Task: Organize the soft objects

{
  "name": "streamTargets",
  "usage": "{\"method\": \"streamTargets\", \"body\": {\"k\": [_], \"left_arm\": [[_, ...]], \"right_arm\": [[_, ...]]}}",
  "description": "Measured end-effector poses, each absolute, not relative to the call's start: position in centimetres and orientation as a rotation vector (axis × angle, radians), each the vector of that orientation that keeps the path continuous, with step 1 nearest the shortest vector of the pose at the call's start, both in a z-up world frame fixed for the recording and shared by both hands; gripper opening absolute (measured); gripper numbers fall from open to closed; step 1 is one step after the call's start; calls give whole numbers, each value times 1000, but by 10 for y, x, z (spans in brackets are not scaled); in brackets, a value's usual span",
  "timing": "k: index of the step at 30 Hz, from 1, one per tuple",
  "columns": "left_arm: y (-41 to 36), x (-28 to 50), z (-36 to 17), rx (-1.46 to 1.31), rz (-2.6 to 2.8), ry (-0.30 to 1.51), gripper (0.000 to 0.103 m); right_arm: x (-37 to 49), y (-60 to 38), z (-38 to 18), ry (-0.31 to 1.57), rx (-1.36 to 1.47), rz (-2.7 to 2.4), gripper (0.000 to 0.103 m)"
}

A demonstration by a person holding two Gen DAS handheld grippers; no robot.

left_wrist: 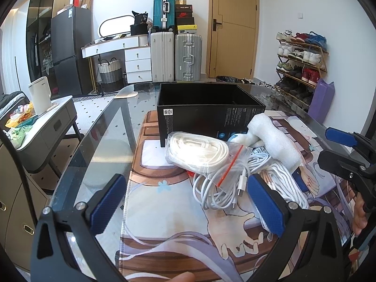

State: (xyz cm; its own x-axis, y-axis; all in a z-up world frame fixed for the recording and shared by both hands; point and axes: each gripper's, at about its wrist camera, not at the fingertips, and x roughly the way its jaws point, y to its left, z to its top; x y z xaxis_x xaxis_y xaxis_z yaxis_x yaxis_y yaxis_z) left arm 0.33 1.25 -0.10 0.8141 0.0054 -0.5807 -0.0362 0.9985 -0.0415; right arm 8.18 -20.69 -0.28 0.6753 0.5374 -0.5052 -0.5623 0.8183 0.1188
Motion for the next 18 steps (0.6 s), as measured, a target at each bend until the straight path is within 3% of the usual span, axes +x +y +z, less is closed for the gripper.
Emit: {"method": "streamTargets", "body": {"k": [18], "left_arm": [[29, 5, 0, -86, 49, 626, 103]], "right_arm": [[86, -207, 0, 559, -55, 624, 102]]}}
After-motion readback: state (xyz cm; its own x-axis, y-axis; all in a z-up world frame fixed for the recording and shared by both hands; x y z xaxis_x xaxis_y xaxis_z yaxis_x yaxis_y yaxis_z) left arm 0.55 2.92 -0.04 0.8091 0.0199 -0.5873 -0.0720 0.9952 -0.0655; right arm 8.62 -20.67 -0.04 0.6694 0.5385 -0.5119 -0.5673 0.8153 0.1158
